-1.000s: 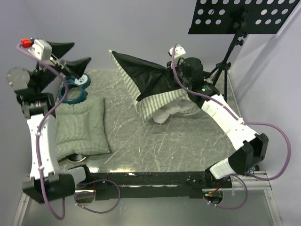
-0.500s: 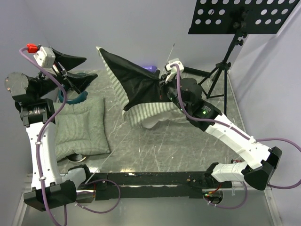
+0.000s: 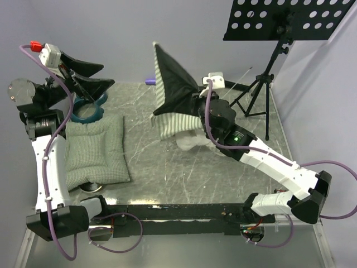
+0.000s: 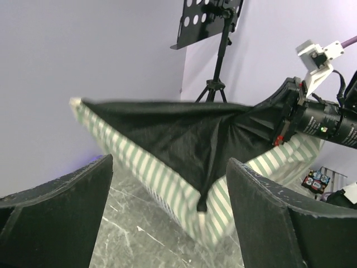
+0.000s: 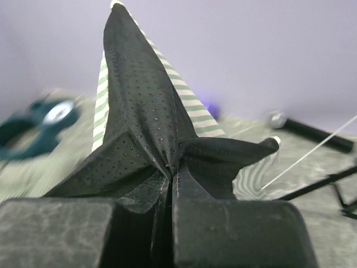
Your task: Set up the pet tent
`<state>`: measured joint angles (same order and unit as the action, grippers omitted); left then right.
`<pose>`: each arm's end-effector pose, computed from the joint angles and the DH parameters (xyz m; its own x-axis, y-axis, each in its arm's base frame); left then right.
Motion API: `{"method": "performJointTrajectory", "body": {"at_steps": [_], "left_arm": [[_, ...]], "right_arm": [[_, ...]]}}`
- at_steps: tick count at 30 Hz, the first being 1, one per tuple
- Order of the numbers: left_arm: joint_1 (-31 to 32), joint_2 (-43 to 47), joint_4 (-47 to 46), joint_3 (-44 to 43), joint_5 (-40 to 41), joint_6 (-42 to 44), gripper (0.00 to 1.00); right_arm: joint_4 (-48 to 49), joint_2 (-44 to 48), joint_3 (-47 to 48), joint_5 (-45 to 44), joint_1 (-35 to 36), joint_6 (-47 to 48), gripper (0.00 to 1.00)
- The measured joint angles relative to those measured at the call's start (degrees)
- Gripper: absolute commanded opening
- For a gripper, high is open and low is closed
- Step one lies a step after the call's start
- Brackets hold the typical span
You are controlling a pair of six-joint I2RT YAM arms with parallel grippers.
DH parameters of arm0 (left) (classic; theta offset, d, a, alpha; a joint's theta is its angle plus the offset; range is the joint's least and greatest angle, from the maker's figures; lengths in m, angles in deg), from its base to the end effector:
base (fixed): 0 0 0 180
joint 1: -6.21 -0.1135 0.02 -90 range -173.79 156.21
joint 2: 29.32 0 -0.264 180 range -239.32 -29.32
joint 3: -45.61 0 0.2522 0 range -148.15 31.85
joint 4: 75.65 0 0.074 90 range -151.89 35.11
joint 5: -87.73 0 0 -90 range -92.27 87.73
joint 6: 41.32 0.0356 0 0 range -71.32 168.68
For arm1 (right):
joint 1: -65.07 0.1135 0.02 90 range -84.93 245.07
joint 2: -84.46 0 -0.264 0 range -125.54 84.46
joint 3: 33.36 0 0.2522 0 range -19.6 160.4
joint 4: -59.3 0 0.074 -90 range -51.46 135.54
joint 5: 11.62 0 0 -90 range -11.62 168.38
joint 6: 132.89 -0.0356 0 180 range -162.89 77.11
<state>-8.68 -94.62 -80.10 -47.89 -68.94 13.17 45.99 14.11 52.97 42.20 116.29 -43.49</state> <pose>0.2076 0.0214 0.5201 0.0495 -0.2249 -0.9731 0.8282 0.5538 -0.0858 0.1894 0.2022 0.4363 0.0265 0.0464 -0.9986 -0.2602 0.9648 0.0380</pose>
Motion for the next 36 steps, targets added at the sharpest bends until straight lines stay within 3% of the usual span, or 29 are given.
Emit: {"method": "performJointTrajectory", "body": {"at_steps": [8,16,21,28,36], "left_arm": [[4.13,-2.32,8.09,-0.72,1.03,7.74,0.83],[12.48,-5.49,11.78,10.60,2.82,23.52,0.79],[20.37,-15.45,16.50,6.56,4.83,37.05,0.70],[25.53,-28.68,20.50,-4.52,5.62,47.50,0.65],[27.58,-30.73,26.67,-4.63,3.54,53.20,0.66]], "right_arm": [[4.63,-6.47,1.16,-7.04,-4.66,-3.02,0.00],[0.48,-9.97,1.51,-4.70,-7.50,-11.89,0.00],[-0.44,-9.92,1.66,-0.66,-8.31,-15.91,0.00],[-1.60,-8.57,0.76,3.21,-8.48,-19.80,0.00],[-1.27,-7.72,-1.42,3.50,-8.48,-21.16,0.00]]}}
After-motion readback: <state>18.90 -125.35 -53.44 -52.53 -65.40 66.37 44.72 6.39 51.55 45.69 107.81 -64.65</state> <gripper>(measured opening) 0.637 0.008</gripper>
